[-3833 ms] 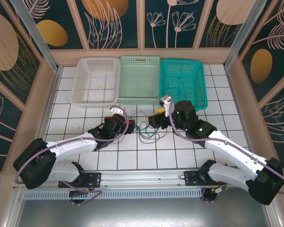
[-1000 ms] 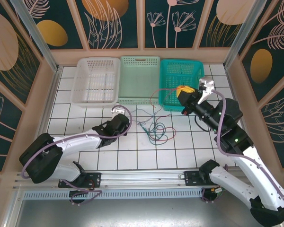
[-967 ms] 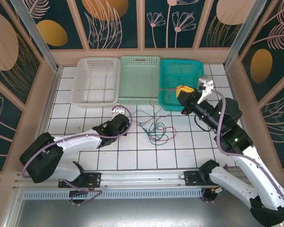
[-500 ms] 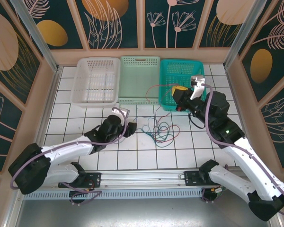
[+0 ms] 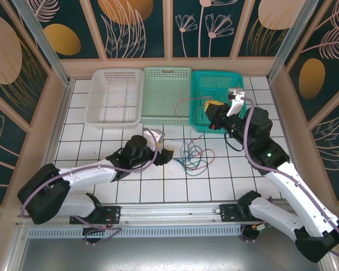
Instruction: Untangle the cables
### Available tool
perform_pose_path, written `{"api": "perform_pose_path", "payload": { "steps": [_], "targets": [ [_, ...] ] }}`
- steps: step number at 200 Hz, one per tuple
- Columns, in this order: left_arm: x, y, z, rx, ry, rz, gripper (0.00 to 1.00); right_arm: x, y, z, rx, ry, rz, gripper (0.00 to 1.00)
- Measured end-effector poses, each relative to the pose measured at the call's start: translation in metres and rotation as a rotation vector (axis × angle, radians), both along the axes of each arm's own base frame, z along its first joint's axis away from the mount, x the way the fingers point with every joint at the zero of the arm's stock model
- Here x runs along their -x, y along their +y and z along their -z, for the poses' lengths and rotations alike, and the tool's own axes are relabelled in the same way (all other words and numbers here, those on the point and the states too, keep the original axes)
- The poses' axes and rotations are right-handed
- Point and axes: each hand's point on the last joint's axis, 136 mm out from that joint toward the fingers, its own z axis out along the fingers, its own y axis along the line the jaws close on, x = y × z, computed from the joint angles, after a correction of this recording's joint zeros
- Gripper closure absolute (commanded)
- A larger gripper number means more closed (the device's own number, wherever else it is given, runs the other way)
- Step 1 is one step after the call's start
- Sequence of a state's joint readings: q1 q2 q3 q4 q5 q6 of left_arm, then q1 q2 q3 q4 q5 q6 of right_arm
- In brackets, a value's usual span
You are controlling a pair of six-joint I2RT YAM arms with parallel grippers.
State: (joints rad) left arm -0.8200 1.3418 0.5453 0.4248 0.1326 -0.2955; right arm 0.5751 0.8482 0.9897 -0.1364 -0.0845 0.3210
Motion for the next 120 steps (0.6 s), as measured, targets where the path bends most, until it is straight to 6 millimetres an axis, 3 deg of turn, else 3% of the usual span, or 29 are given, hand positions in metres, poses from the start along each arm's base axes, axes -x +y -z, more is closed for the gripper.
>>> {"api": "perform_pose_path", "payload": {
  "steps": [38, 101, 120],
  "targets": [
    [-0.001, -0.024, -0.011, 0.054, -0.002, 0.084, 0.29, 0.0, 0.0, 0.0, -0.001, 0.0, -0.003, 1.0],
    [0.022, -0.051, -0.022, 0.1, -0.006, 0.205, 0.3, 0.0, 0.0, 0.0, -0.001, 0.0, -0.002, 1.0],
    [0.025, -0.06, -0.021, 0.098, -0.003, 0.223, 0.36, 0.0, 0.0, 0.0, -0.001, 0.0, -0.003, 1.0]
  ]
}}
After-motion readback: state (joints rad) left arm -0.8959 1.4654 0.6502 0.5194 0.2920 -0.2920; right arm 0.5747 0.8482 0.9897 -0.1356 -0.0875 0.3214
